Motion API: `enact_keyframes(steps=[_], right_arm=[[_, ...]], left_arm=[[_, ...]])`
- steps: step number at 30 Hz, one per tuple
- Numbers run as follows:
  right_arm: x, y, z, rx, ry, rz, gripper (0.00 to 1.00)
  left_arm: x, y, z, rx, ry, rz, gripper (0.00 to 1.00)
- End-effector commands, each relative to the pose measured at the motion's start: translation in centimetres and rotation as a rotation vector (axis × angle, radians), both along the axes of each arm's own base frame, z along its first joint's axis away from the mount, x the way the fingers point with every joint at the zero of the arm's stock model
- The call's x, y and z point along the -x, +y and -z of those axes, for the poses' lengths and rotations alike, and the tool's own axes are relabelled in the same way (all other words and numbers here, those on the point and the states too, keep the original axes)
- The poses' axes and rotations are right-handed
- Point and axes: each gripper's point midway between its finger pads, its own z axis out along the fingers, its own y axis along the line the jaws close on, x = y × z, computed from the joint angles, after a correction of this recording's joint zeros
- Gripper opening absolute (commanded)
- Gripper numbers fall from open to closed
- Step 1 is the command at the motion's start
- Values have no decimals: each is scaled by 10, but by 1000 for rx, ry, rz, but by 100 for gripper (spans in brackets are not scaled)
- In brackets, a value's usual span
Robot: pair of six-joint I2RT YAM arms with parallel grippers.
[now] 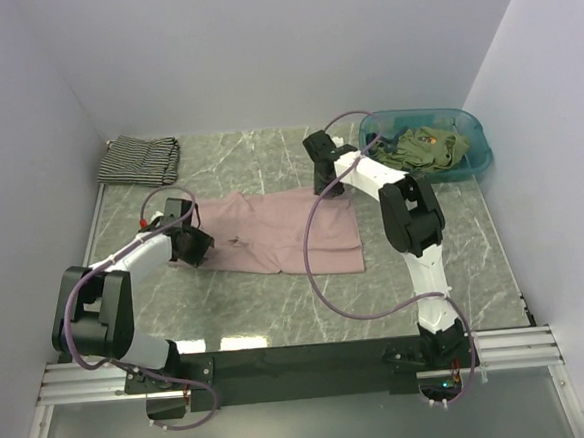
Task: Fold and stack the tank tops
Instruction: Fold the tank top
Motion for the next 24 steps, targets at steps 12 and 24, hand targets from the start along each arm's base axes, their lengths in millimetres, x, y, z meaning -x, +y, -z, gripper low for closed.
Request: enact_keyframes(steps=[12,24], right_arm=[[-12,-55,4,49,17,119,43],[-15,-35,-27,-78,-79,80,45]], left_arm=[[51,54,35,15,144,-212,46],[57,62,35,27,172,-202,43]])
